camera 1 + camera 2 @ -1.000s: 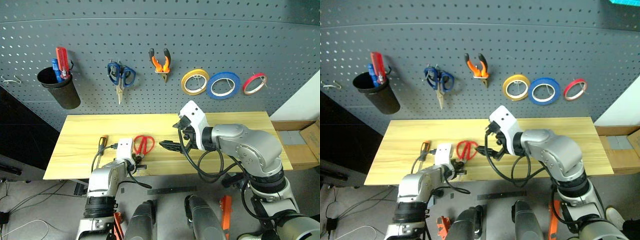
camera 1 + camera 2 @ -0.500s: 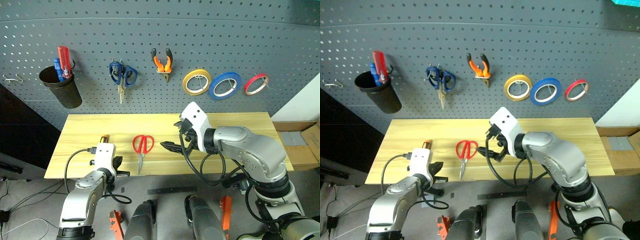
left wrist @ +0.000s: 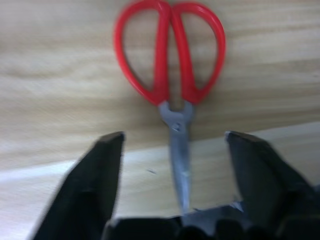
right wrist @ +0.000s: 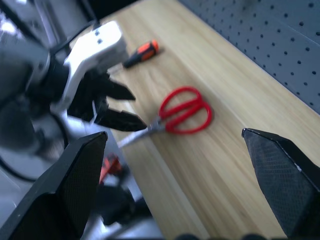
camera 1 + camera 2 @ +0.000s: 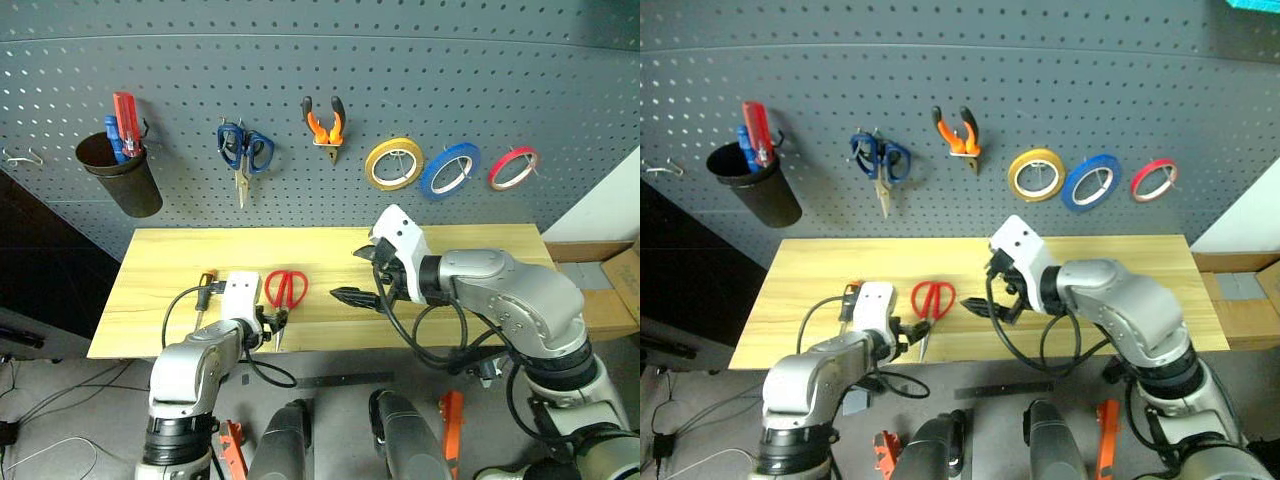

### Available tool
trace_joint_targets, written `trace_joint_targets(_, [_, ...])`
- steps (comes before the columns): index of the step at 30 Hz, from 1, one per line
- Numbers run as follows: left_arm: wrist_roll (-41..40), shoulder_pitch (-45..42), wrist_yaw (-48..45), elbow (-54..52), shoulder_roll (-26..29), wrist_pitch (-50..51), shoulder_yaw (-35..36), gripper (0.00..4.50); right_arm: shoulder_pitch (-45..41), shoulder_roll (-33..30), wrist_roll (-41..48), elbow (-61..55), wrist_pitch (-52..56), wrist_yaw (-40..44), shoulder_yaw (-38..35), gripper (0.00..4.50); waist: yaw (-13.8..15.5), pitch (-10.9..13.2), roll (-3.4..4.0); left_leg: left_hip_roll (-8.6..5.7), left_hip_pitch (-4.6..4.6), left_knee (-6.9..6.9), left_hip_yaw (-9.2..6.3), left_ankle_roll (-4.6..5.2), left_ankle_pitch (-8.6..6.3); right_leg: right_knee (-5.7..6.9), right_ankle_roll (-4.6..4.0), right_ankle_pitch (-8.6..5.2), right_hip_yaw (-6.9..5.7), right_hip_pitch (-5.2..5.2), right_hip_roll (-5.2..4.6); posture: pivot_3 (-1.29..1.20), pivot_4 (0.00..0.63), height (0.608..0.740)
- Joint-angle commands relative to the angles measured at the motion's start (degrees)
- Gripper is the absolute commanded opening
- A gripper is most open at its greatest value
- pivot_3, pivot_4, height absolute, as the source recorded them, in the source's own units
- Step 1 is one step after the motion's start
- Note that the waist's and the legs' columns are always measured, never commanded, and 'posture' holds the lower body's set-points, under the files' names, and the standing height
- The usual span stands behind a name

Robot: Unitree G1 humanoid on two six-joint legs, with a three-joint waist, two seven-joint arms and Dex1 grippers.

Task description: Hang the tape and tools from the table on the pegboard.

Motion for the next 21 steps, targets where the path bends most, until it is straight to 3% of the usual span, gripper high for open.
trace_joint_targets(1, [0.29,-2.43,0.93,1.30,-0.52,2.32,1.37,3.98,0.30,-3.74,-3.28,-3.37,-7.67,3.64,4.44,4.50,-0.03,0.00,0.00,0.00,0.00,-0.01,0.01,0.00,0.00,0.00,0.00,0.00,-0.01,0.00,0.00,-0.16,0.254,0.740])
trace_joint_targets(21, [3.48,-10.10,0.26,22.27,-0.53,-5.56,-2.48,3.98,1.40,-1.70,-4.20,-2.41,-7.79,2.30,4.74,4.50,0.03,0.00,0.00,0.00,-0.01,0.01,-0.11,-0.01,-0.01,-0.05,0.02,0.04,0.06,0.00,-0.03,-0.19,0.259,0.740])
